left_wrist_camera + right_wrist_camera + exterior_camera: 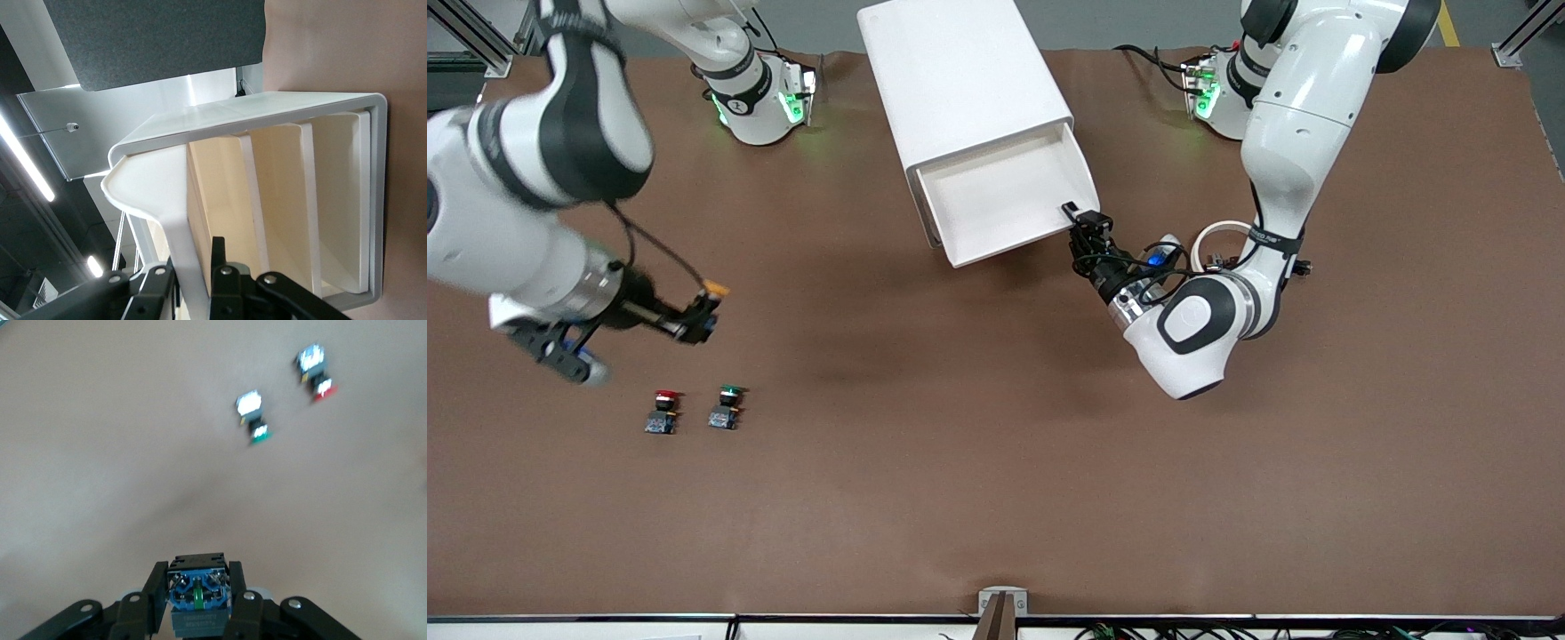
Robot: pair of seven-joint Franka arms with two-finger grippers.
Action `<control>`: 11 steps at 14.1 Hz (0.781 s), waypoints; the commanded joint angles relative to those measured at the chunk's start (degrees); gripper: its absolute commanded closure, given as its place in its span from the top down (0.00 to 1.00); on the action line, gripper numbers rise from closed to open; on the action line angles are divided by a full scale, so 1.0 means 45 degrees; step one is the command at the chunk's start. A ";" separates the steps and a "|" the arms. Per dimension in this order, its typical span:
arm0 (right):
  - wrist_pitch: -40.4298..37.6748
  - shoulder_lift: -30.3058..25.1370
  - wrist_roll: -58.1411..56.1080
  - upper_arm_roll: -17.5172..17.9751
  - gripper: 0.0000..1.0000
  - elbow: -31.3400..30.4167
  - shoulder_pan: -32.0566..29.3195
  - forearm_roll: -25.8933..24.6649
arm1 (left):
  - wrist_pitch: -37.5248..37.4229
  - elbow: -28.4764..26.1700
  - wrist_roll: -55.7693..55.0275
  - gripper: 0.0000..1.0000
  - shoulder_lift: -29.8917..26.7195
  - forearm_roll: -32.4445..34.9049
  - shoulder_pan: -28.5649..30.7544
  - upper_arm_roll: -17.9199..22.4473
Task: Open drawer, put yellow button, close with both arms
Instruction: 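Pull the drawer open with the left gripper while the right gripper lifts the button, then drop the yellow button into the drawer while the left gripper releases the handle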
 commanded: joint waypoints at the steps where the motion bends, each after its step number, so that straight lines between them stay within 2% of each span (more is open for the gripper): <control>1: -0.0350 -0.1216 0.2495 -0.0153 0.00 -0.0675 0.1571 -0.0052 | -0.0077 0.0156 0.0123 0.19 0.0072 -0.0213 0.0154 0.0053; 4: -0.0313 -0.1316 0.6574 -0.0133 0.00 -0.0715 0.4536 -0.1258 | -0.0077 0.0156 0.0124 0.20 0.0091 -0.0213 0.0154 0.0053; 5: -0.0235 -0.1238 0.7651 -0.0133 0.00 -0.0695 0.5320 -0.1456 | -0.0077 0.0156 0.0124 0.37 0.0092 -0.0193 0.0154 0.0053; 6: -0.0195 -0.1199 0.8338 -0.0133 0.00 -0.0695 0.5947 -0.1555 | -0.0058 0.0156 0.0124 0.75 0.0092 -0.0193 0.0174 0.0053; 7: -0.0098 -0.1160 0.8829 -0.0133 0.00 -0.0695 0.6475 -0.1614 | -0.0058 0.0156 0.0124 0.97 0.0092 -0.0193 0.0174 0.0053; 11: 0.0527 -0.0711 1.0881 -0.0133 0.00 -0.0695 0.8040 -0.1615 | -0.0058 0.0739 0.0298 1.00 0.0033 -0.0251 0.0194 0.0034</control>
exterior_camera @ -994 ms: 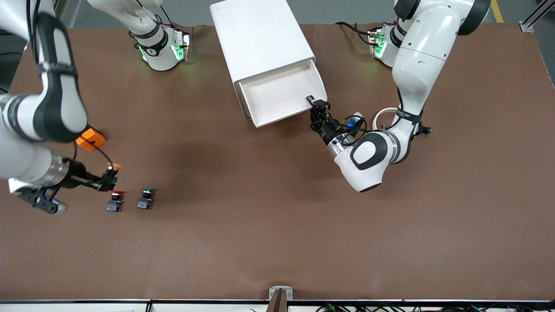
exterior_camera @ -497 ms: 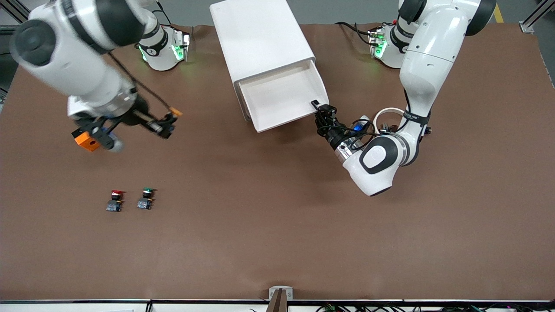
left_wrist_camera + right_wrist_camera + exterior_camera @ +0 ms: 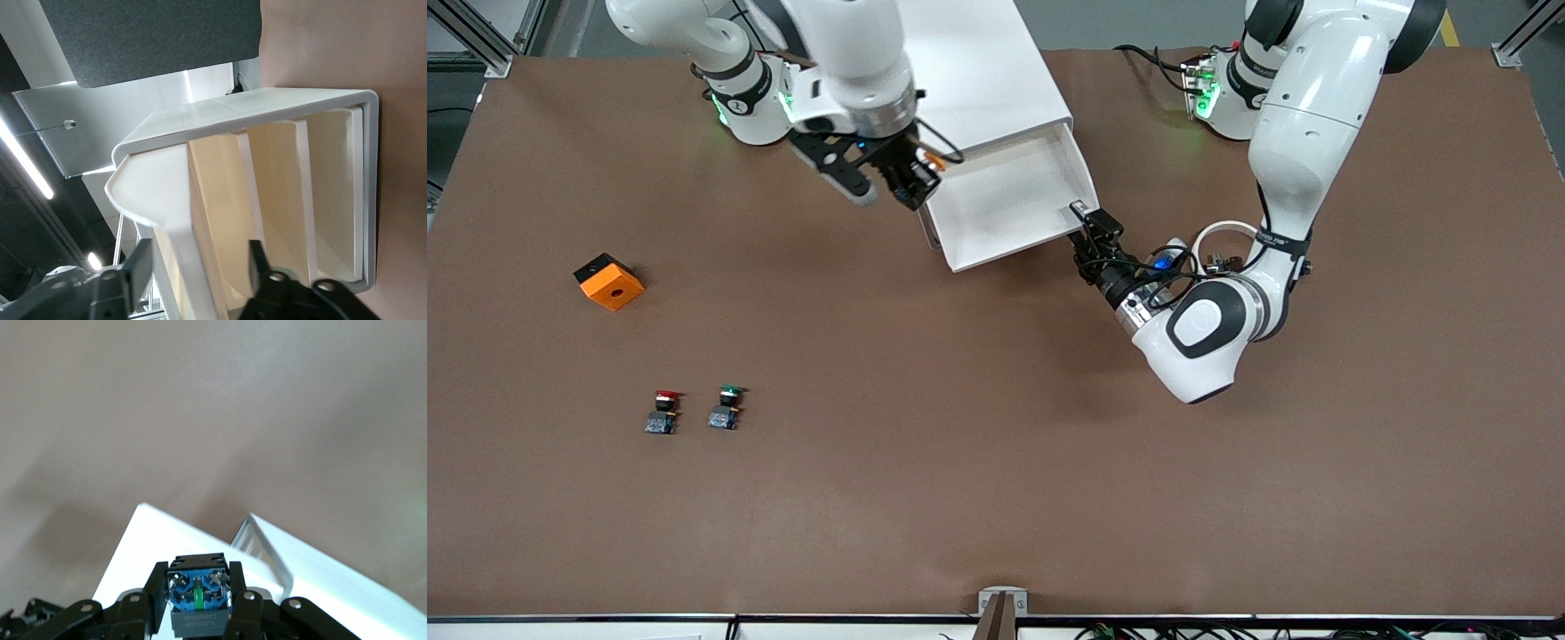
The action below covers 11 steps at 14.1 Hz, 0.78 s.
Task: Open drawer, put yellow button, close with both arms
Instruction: 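Drop the yellow button into the drawer while the left gripper releases the handle, then draw the left gripper back while the right gripper rises from the drawer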
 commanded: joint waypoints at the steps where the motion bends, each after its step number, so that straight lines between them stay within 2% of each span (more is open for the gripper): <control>1: 0.0283 0.0226 0.1054 -0.0226 0.00 -0.0037 0.0694 -0.0134 | -0.0077 0.0905 0.0439 1.00 0.0012 -0.0237 0.0017 0.0029; 7: 0.1549 0.1279 0.2892 -0.0226 0.00 0.0002 0.1671 -0.0582 | -0.0058 0.2585 0.3833 1.00 0.0011 -0.0042 0.0680 0.0126; 11: 0.2314 0.1964 0.3907 -0.0226 0.00 0.0138 0.2218 -0.0856 | 0.0194 0.3194 0.8165 1.00 0.0071 0.0094 0.0526 0.1217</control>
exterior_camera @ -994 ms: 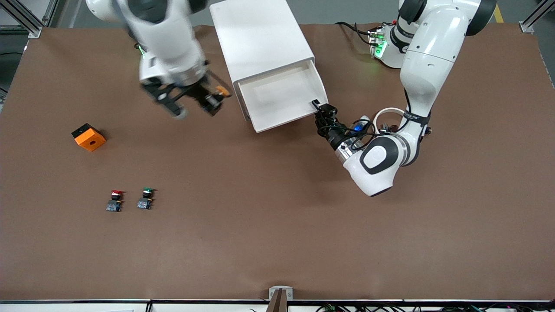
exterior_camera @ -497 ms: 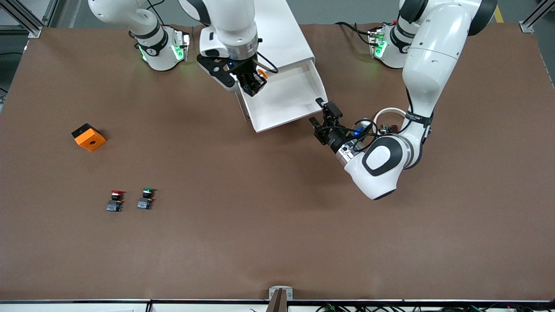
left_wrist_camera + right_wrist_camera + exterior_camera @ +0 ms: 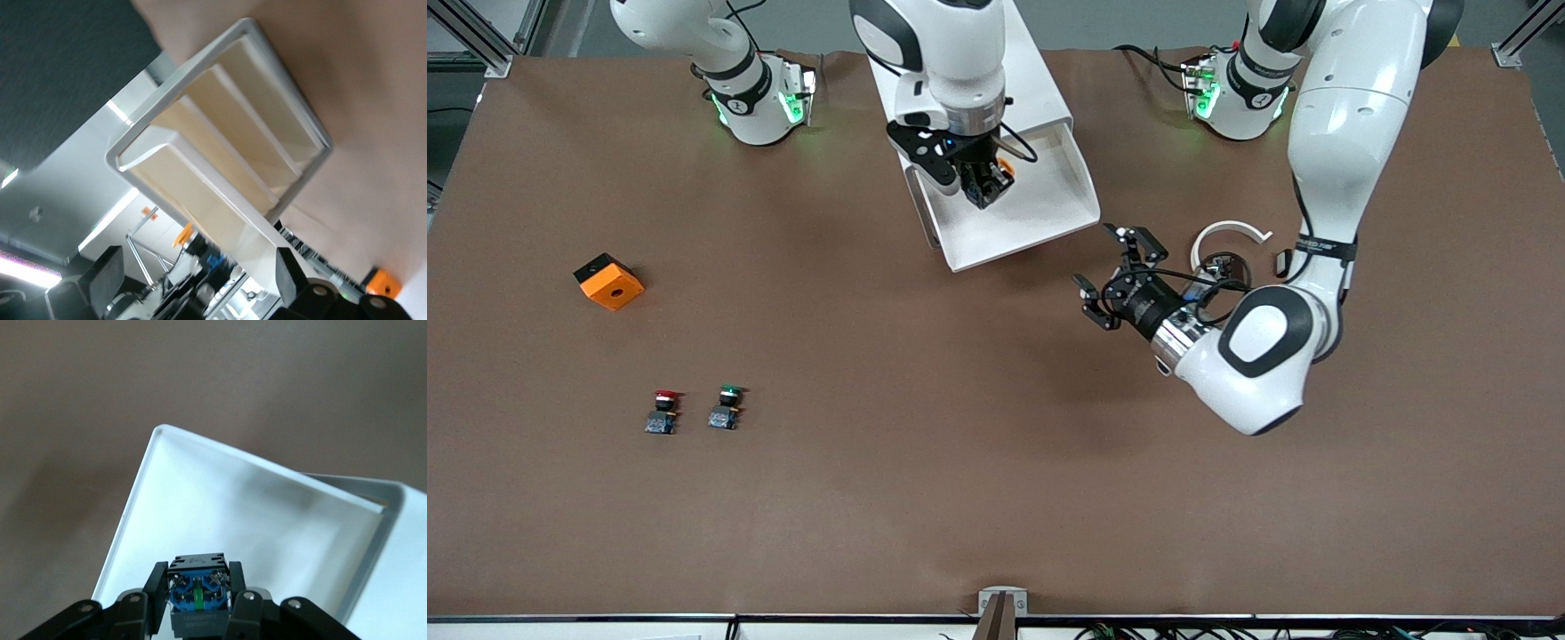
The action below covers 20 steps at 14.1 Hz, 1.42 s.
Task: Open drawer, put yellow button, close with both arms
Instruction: 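Draw the left gripper back while the right gripper rises from the drawer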
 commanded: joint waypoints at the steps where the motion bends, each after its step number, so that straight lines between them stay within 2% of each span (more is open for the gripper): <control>1: 0.0092 0.0327 0.0782 -0.0188 0.00 0.0210 0.0560 -0.0469 | 0.0462 0.0428 0.2913 1.00 0.0014 0.0569 -0.0274 0.0592; 4: 0.0111 0.0717 0.1387 -0.0188 0.00 0.0269 0.0932 -0.0937 | 0.2256 0.0429 0.5551 1.00 -0.0454 0.2015 -0.0470 0.0573; 7: 0.0170 0.1069 0.1428 -0.0208 0.00 0.0697 0.0952 -0.0919 | 0.3703 0.0429 0.7294 1.00 -0.0904 0.3051 -0.0782 0.0554; 8: 0.0170 0.1109 0.1447 -0.0208 0.86 0.0776 0.0894 -0.0783 | 0.4133 0.0429 0.7569 1.00 -0.1137 0.3402 -0.0860 0.0573; 9: 0.0170 0.1148 0.1505 -0.0208 1.00 0.0777 0.0971 -0.0937 | 0.4543 0.0429 0.7842 1.00 -0.1216 0.3831 -0.0977 0.0554; 13: -0.0044 0.1149 0.0300 -0.0247 1.00 0.1926 0.0251 -0.0704 | 0.5543 0.0409 0.8645 1.00 -0.1569 0.6057 -0.1602 0.0476; 15: -0.0821 0.1090 -0.0890 -0.0228 1.00 0.2531 -0.0392 -0.0569 | 0.5873 0.0409 0.8762 1.00 -0.1762 0.6626 -0.1739 0.0436; 17: -0.1875 0.0993 -0.2761 -0.0266 1.00 0.3118 -0.1075 -0.0062 | 0.6187 0.0390 0.8958 1.00 -0.1823 0.7095 -0.2090 0.0456; 20: -0.3691 0.0486 -0.6177 -0.0306 1.00 0.3530 -0.2499 0.0077 | 0.6537 0.0390 0.8978 1.00 -0.1823 0.8285 -0.2676 0.0456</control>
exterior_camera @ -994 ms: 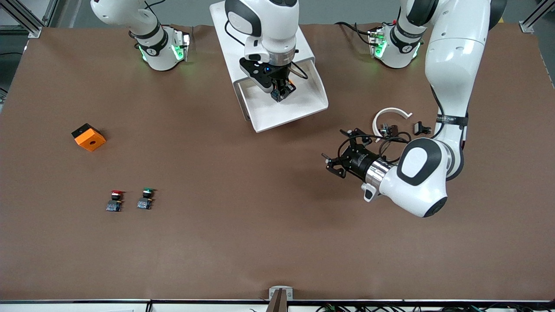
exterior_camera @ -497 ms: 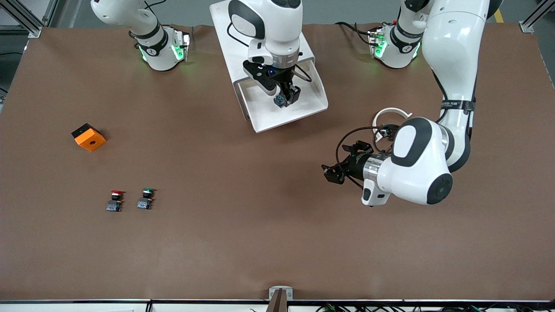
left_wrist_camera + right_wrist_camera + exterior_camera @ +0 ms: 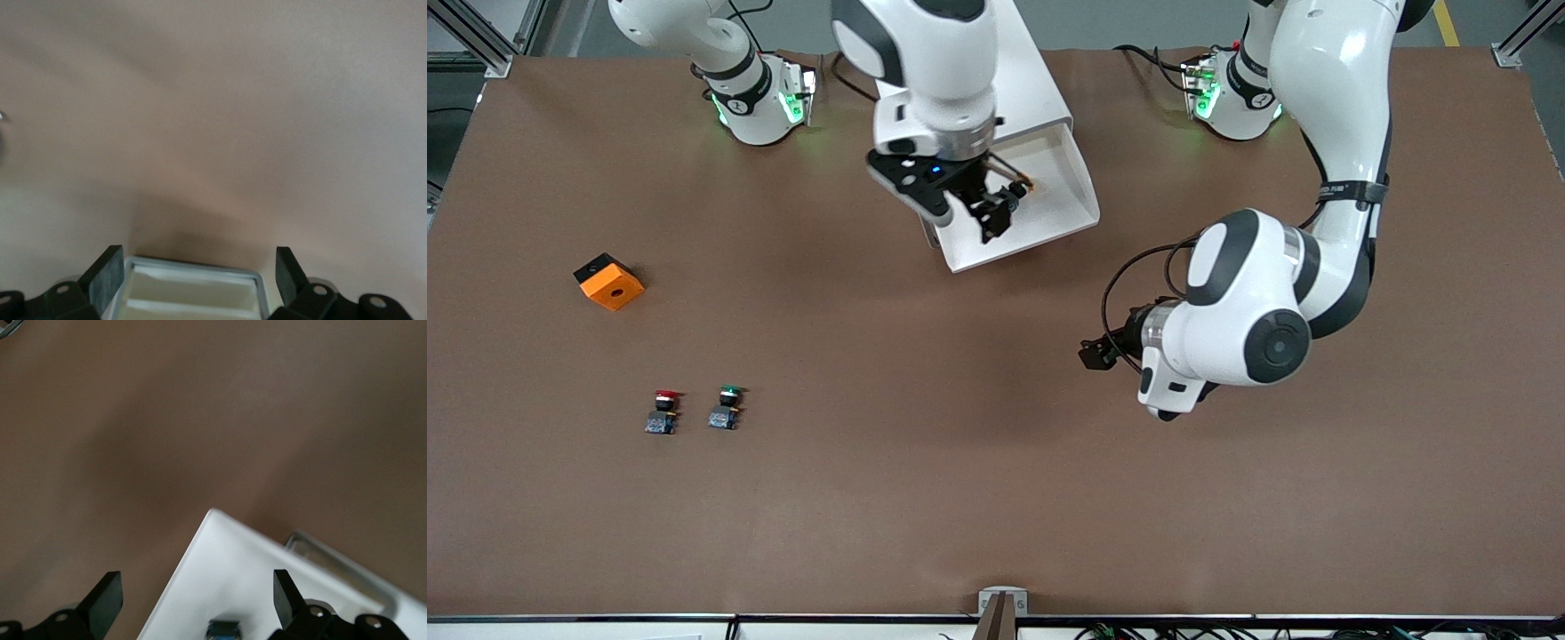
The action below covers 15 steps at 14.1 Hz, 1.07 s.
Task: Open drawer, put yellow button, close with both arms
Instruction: 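Draw the left gripper back while the right gripper rises from the drawer, then bring the left gripper to the drawer front while the right gripper retracts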
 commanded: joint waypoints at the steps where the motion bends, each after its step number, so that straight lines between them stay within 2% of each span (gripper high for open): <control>1: -0.1541 -0.0604 -0.3325 0.0142 1.00 0.0305 -0.1515 0.0353 | 0.0637 -0.0205 0.0196 1.00 -0.0254 0.0983 -0.0570 0.0049; 5: -0.3028 -0.1406 -0.9067 0.0123 1.00 0.0305 -0.4521 0.0587 | 0.1576 -0.0302 0.0118 1.00 -0.0644 0.2545 -0.1604 0.0069; 11: -0.4280 -0.1740 -1.7760 0.0084 1.00 0.0324 -0.9287 0.0627 | 0.1675 -0.1335 -0.0057 1.00 -0.1347 0.2645 -0.2581 0.0069; 13: -0.4378 -0.1740 -1.9543 0.0084 1.00 0.0324 -1.0500 0.0627 | 0.1714 -0.1688 -0.0058 1.00 -0.1445 0.2665 -0.2913 0.0088; 15: -0.4456 -0.1720 -2.0036 0.0084 1.00 0.0305 -1.1166 0.0608 | 0.2198 -0.2271 -0.0058 1.00 -0.1737 0.3111 -0.3265 0.0069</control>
